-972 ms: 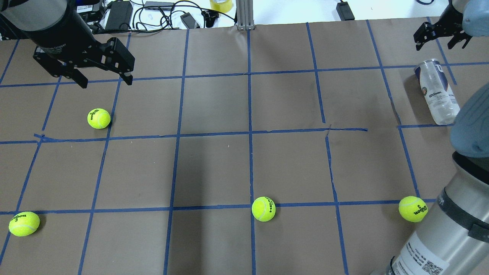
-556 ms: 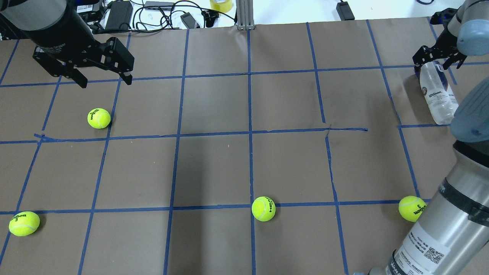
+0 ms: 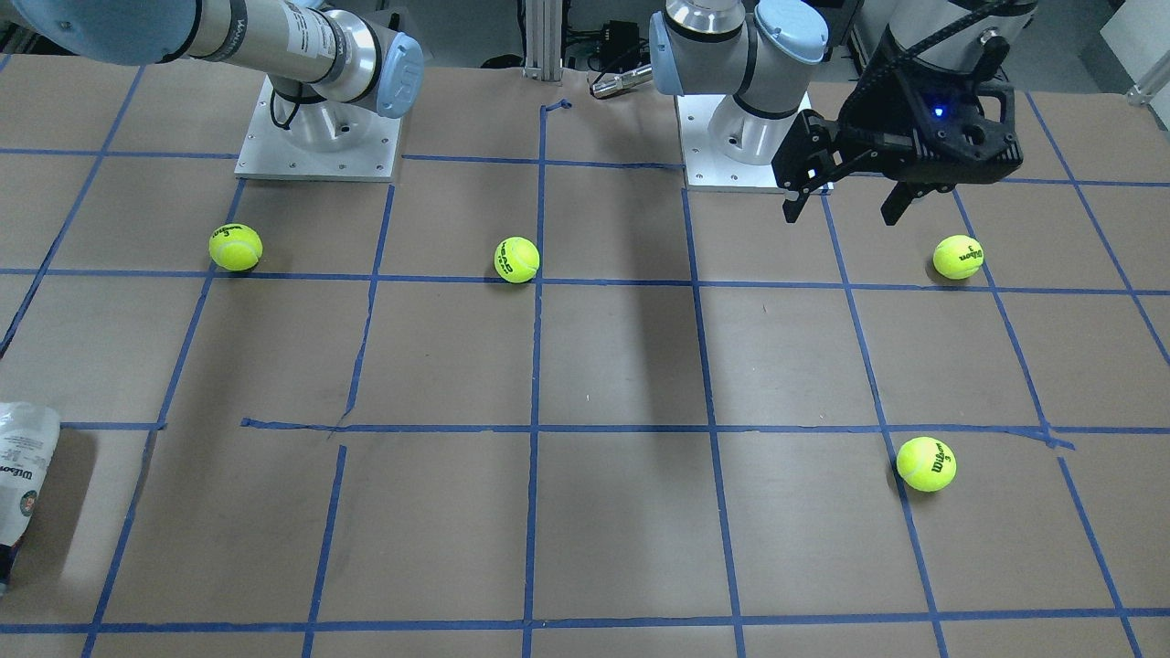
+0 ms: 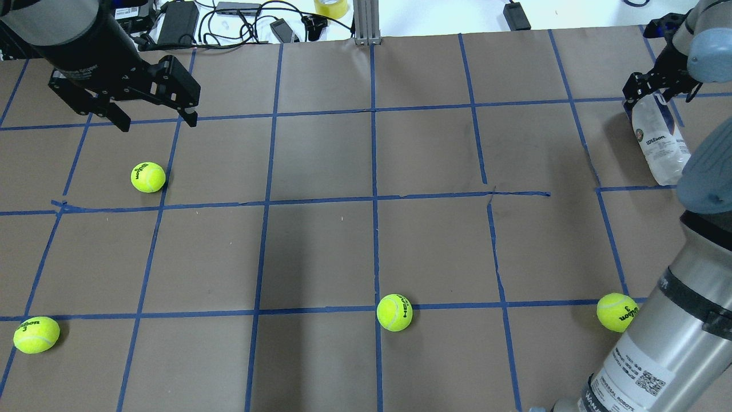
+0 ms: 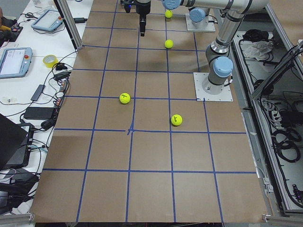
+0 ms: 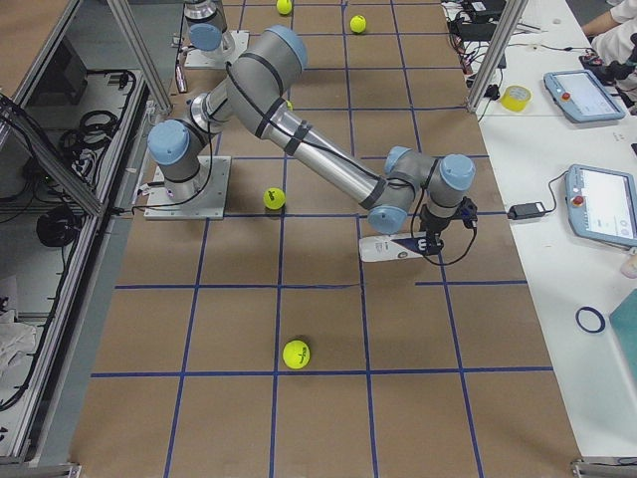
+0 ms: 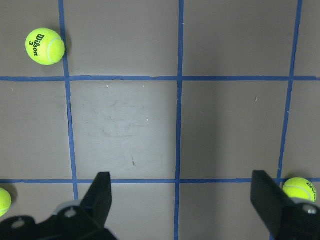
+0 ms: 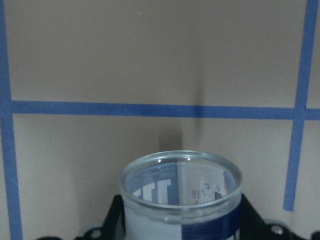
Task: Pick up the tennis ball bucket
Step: 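Carry the can with the right gripper toward the table center and lay it down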
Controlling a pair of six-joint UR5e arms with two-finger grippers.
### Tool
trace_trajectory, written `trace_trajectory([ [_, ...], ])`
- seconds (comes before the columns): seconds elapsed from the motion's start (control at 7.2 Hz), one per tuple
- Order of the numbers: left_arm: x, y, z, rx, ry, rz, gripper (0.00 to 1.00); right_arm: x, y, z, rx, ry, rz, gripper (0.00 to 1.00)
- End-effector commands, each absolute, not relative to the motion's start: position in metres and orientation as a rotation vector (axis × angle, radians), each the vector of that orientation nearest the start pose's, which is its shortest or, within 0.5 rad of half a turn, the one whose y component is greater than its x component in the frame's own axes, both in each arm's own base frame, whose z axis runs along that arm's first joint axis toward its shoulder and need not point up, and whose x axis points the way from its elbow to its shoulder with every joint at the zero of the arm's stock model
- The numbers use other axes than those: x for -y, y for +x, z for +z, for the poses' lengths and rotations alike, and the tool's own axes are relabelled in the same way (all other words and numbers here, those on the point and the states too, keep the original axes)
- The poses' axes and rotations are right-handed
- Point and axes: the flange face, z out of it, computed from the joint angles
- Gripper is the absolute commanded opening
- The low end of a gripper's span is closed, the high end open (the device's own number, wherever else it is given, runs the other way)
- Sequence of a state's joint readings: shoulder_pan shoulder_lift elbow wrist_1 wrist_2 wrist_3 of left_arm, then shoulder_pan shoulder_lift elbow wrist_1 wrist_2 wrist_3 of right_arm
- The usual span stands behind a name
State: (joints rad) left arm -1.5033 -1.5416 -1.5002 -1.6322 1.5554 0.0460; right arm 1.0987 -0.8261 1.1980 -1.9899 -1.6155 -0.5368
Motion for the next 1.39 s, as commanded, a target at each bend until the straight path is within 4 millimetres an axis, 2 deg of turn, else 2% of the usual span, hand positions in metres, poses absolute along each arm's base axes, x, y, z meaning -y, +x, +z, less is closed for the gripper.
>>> trace_trajectory([
  [0.0, 0.489, -0.101, 0.531, -3.152, -0.036, -0.064, 1.0, 0.709, -0.189, 0.327, -3.163, -0.284, 0.017, 0.37],
  [0.14, 0.489, -0.101, 0.531, -3.152, -0.036, -0.064, 1.0, 0.702, -0.113, 0.362, -3.097, -0.508, 0.047, 0.33],
  [0.28, 0.489, -0.1, 0.532, -3.152, -0.038, -0.069, 1.0, 0.701, -0.011, 0.376, -3.04, -0.813, 0.026, 0.25],
  [0.42, 0.488, -0.098, 0.536, -3.146, -0.045, -0.08, 1.0, 0.687, 0.098, 0.38, -2.963, -1.073, 0.025, 0.24],
  [0.56, 0.487, -0.094, 0.538, -3.145, -0.055, -0.088, 1.0, 0.667, 0.206, 0.37, -2.852, -1.385, -0.022, 0.22],
  [0.69, 0.49, -0.085, 0.539, -3.152, -0.088, -0.099, 1.0, 0.643, 0.296, 0.356, -2.695, -1.712, -0.125, 0.2],
  [0.83, 0.492, -0.065, 0.546, -3.147, -0.141, -0.118, 1.0, 0.629, 0.331, 0.35, -2.596, -1.858, -0.214, 0.21],
  [0.97, 0.492, -0.047, 0.549, -3.141, -0.17, -0.128, 1.0, 0.616, 0.352, 0.34, -2.451, -2.019, -0.205, 0.17],
  [1.11, 0.491, -0.036, 0.551, -3.134, -0.156, -0.134, 1.0, 0.598, 0.388, 0.324, -2.251, -2.195, -0.198, 0.17],
  [1.25, 0.491, -0.027, 0.553, -3.134, -0.146, -0.137, 1.0, 0.591, 0.415, 0.315, -2.208, -2.249, -0.262, 0.24],
])
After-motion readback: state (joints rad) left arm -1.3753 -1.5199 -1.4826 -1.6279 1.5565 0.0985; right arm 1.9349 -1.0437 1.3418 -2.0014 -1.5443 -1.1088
